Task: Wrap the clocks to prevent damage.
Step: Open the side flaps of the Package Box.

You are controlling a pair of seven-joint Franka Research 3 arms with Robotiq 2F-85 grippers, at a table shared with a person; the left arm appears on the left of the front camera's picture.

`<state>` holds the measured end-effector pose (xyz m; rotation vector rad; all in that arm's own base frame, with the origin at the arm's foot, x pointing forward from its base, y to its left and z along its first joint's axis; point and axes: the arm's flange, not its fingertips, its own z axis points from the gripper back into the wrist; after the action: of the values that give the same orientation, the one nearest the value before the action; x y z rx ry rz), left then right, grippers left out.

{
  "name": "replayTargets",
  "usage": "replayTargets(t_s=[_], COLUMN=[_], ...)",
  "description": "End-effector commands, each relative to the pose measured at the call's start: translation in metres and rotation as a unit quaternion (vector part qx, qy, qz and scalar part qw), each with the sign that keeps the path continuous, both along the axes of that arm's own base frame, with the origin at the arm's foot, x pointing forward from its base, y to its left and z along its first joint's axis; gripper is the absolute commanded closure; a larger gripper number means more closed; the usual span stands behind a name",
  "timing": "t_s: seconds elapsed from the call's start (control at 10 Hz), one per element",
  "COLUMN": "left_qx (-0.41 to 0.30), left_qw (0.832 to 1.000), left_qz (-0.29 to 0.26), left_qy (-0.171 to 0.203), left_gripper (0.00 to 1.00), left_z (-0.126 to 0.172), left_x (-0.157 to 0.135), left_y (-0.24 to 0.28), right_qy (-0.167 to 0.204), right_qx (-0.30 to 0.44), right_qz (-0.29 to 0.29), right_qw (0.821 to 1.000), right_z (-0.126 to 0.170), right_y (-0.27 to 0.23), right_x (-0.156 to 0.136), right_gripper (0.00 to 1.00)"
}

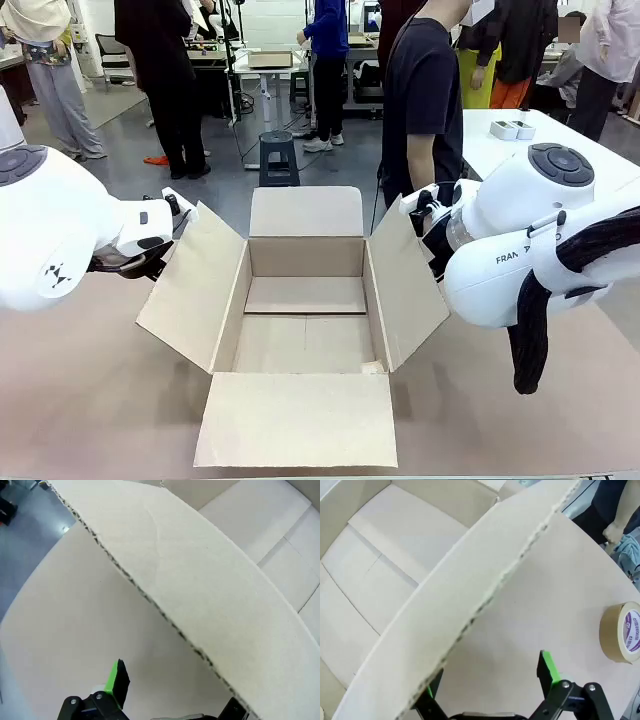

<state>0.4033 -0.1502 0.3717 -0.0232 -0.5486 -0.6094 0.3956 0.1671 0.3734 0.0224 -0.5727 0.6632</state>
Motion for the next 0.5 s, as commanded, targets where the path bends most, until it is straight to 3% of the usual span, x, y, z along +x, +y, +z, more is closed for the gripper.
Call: replayTargets(t_s=[0.0,0.4], left_qx=[0.0,0.0], left_qw=[1.0,1.0], left_qz=[0.0,0.0], left_qy=[0.0,0.0], left_gripper=[0.0,0.0], left_z=[0.0,0.0], left_x=[-0.0001,-0.0001], left_y=[0.0,0.0], right_qy=[0.0,0.0], right_qx=[0.0,0.0], right_qz=[0.0,0.0], right_qw=[1.0,1.0], right_z=[0.0,0.0], right_y=[0.0,0.0], right_x=[0.0,0.0], right_gripper=[0.0,0.0])
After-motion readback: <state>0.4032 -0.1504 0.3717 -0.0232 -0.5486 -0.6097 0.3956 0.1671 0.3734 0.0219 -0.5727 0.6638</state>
